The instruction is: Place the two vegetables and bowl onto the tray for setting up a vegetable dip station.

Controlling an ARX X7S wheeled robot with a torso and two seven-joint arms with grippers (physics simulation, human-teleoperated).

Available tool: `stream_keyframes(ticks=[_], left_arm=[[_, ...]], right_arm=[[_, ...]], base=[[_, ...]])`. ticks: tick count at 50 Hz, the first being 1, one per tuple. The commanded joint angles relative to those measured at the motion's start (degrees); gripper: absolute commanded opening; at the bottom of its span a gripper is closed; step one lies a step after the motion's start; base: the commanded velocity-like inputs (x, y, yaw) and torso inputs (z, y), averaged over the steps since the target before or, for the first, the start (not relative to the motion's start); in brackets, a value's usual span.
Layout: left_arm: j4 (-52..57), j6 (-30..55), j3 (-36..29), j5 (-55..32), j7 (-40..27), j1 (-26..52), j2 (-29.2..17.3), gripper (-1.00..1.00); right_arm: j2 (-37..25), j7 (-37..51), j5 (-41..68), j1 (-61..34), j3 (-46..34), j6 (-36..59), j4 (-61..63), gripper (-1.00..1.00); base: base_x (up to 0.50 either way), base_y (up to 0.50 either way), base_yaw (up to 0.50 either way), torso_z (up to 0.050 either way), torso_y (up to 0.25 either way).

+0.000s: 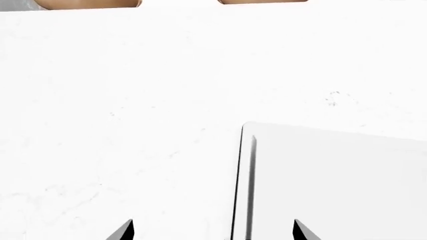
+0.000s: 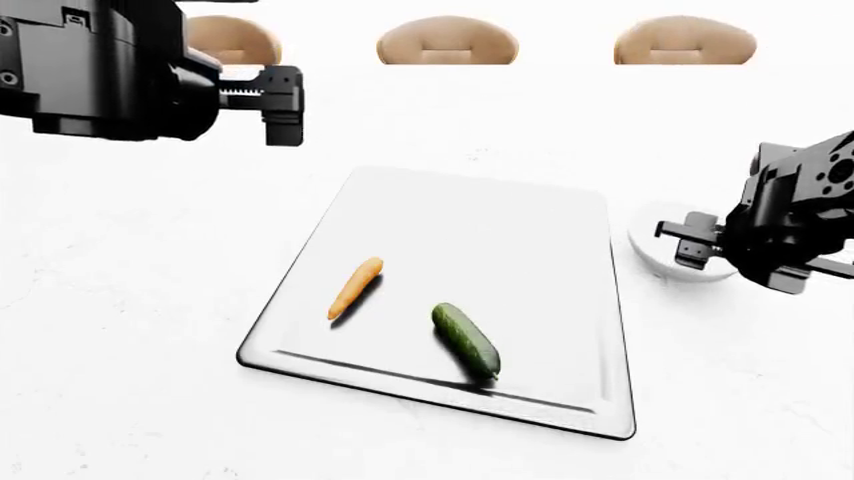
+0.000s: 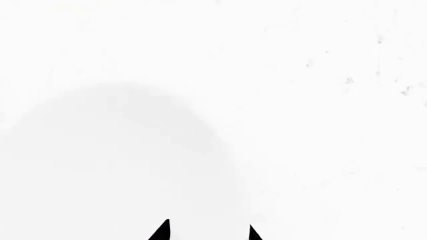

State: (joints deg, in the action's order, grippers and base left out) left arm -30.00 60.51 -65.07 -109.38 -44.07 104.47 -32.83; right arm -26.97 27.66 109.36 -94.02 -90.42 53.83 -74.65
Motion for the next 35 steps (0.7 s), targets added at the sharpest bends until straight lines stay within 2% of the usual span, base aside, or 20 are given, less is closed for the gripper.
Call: stream_keyframes(ticks=[1,11,19,29,35], left_arm=[[1.11,-0.78,0.41,-0.36,-0.51,-1.02,-1.10,1.00],[2.83,-1.05,1.27,-1.62,-1.97,-0.94,-2.58,1.00],[4.23,-1.44,1.89,-2.61,-3.38,-0.97,-3.40,1.00],[6.10,-2.17,2.78,-3.54,-4.29,-1.30,-4.79,1.00],[7.95,-2.51,3.45,-4.80,-5.87,-1.45,-5.99,1.00]], right_arm=[[0.80,0.74,8.31,2.00,-6.94,-1.85,-0.31,-1.00],[0.43,1.41,16.23,0.65,-16.07,-3.40,-0.27,-1.00],[-1.38,2.33,19.10,-1.67,-18.76,-2.87,0.54,-1.00],[-14.58,15.34,23.66,-5.77,-13.03,-11.16,24.57,-1.00],[-18.31,17.68,24.74,-5.93,-11.26,-14.02,32.04,-1.00]], base=[[0.00,0.00,0.00,0.000,0.000],[0.00,0.00,0.00,0.000,0.000],[0.00,0.00,0.00,0.000,0.000],[0.00,0.00,0.00,0.000,0.000],[0.00,0.00,0.00,0.000,0.000]])
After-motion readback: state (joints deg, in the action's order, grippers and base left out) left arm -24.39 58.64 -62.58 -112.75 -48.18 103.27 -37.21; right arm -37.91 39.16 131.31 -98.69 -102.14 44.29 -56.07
